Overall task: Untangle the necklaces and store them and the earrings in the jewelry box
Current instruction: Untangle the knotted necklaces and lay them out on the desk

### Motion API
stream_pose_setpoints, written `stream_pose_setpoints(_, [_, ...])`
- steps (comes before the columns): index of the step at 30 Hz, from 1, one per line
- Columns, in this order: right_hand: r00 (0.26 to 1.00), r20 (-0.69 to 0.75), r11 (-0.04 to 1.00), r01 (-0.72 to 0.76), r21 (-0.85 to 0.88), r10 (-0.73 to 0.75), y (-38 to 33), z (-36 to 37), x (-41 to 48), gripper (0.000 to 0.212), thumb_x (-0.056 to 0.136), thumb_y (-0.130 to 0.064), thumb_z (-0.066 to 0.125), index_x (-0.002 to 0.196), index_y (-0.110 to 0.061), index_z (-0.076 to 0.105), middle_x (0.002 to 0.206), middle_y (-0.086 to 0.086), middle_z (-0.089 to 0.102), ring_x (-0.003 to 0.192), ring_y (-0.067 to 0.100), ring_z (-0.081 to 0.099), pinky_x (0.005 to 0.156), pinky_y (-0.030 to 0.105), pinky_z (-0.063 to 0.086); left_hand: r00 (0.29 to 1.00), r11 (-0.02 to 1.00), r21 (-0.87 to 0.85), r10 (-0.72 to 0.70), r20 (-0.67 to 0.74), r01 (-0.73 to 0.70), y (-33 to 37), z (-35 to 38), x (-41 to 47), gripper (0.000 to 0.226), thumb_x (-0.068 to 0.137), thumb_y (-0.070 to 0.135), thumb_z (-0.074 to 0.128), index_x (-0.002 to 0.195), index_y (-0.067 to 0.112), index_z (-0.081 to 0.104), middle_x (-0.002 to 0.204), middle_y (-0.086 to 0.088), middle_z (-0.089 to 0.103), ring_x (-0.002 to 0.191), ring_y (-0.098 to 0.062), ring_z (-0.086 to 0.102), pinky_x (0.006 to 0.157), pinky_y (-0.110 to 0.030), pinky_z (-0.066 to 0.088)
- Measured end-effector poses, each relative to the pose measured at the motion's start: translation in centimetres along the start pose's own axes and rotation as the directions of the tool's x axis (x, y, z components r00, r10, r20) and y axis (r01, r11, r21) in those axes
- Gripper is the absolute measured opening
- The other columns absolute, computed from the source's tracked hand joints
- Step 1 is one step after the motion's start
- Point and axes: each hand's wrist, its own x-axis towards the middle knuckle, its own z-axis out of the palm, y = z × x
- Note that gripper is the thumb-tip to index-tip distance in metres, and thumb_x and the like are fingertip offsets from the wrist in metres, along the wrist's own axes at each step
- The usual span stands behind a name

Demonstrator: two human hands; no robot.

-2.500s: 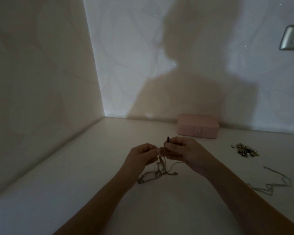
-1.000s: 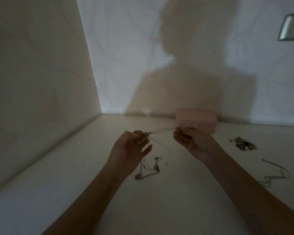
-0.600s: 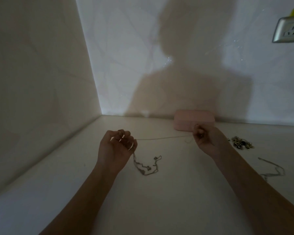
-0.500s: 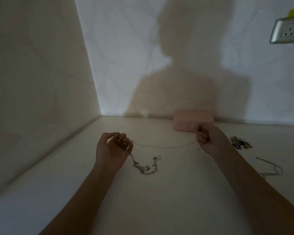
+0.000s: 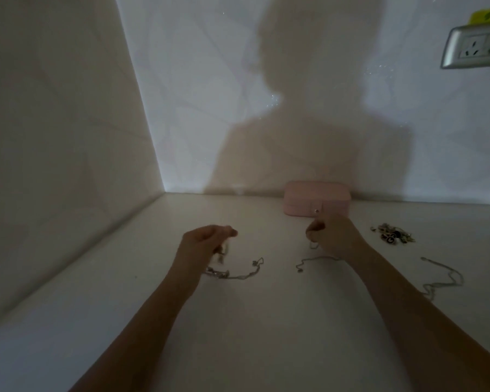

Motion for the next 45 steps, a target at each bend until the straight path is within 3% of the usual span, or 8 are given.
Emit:
stream_pose_setpoints(3, [0.99,-0.045,0.99,0.139,0.04,-0.137,-1.3,0.9,-0.6,0.013,0.083,-0.018,0.068,0.096,-0.018,0.068,0.111,0.003,0.062,0.104,0.017,0.055,0.082,0.023,0.037,0.97,0.997,0.068,-0.04,0.241,0.024,0.0,1.1,-0.6,0.017,0.088,0.017,0.06,0.081,0.016,0.076,0.056,0.0,0.048,0.054,-0.012,0.041,0.052,-0.018,0.035])
stream_pose_setpoints(6, [0.932,0.171,0.865,0.213,0.454,-0.319,-3.1,1.3,-2.0,0.018,0.09,-0.012,0.06,0.102,-0.023,0.067,0.108,-0.005,0.066,0.108,0.01,0.059,0.099,0.024,0.043,0.929,0.996,0.078,-0.07,0.362,0.044,-0.1,1.8,-1.2,0.019,0.091,0.019,0.057,0.087,0.017,0.076,0.055,0.003,0.049,0.051,-0.008,0.041,0.052,-0.019,0.036])
stream_pose_setpoints(12, [0.738,0.449,0.726,0.081,0.683,-0.504,-4.5,2.2,-3.7,0.025,0.09,-0.006,0.059,0.113,-0.014,0.064,0.107,0.006,0.069,0.094,0.013,0.067,0.082,0.021,0.051,0.927,0.997,0.031,-0.074,0.367,0.068,0.1,2.0,-1.2,0.027,0.092,0.019,0.054,0.068,0.012,0.066,0.055,0.0,0.054,0.052,-0.014,0.046,0.056,-0.027,0.039])
stream_pose_setpoints(19, [0.879,0.267,0.891,0.296,0.346,-0.395,-4.9,1.4,-3.8,0.007,0.081,-0.02,0.072,0.087,-0.018,0.075,0.053,-0.018,0.061,0.047,-0.003,0.053,0.043,0.008,0.035,0.96,0.992,0.087,-0.11,0.257,0.09,0.2,1.7,-0.7,0.02,0.084,0.02,0.067,0.076,0.001,0.069,0.049,0.004,0.054,0.041,-0.007,0.042,0.044,-0.016,0.035])
stream_pose_setpoints(26, [0.937,-0.245,0.937,0.299,0.183,-0.251,-4.3,2.2,-2.5,0.014,0.087,-0.012,0.056,0.083,-0.014,0.069,0.063,-0.008,0.059,0.059,0.009,0.056,0.054,0.013,0.037,0.906,0.982,0.057,-0.187,0.379,0.179,0.5,1.5,-0.8,0.016,0.089,0.02,0.058,0.091,0.011,0.071,0.059,0.002,0.06,0.04,-0.007,0.033,0.04,-0.017,0.027])
stream_pose_setpoints(32, [0.962,-0.257,0.926,0.176,0.334,-0.091,-2.7,0.7,-1.2,0.02,0.097,-0.018,0.045,0.084,-0.017,0.06,0.06,-0.003,0.059,0.049,0.007,0.049,0.05,0.025,0.04,0.87,0.963,-0.001,-0.242,0.429,0.268,0.6,1.1,-0.9,0.024,0.091,0.023,0.055,0.073,0.011,0.065,0.055,0.002,0.041,0.042,-0.008,0.023,0.039,-0.017,0.018])
stream_pose_setpoints(39, [0.992,0.054,0.711,-0.121,0.693,0.116,-1.4,-1.0,-0.3,0.029,0.098,-0.02,0.046,0.076,-0.007,0.059,0.064,0.008,0.056,0.027,0.004,0.033,0.029,0.016,0.024,0.814,0.833,-0.237,-0.356,0.459,0.499,0.6,-0.9,0.2,0.029,0.079,0.04,0.059,0.064,0.016,0.052,0.053,0.005,0.037,0.037,-0.004,0.023,0.034,-0.014,0.016])
stream_pose_setpoints(45, [0.927,0.376,0.295,-0.364,0.883,0.019,-1.1,-1.9,-0.5,0.051,0.095,-0.029,0.048,0.047,-0.017,0.037,0.04,0.002,0.041,0.027,0.006,0.024,0.029,0.013,0.018,0.844,0.527,-0.665,-0.241,0.479,0.529,0.1,-3.1,1.3,0.059,0.044,0.042,0.091,0.041,0.02,0.036,0.053,0.003,0.04,0.039,-0.007,0.039,0.034,-0.015,0.033])
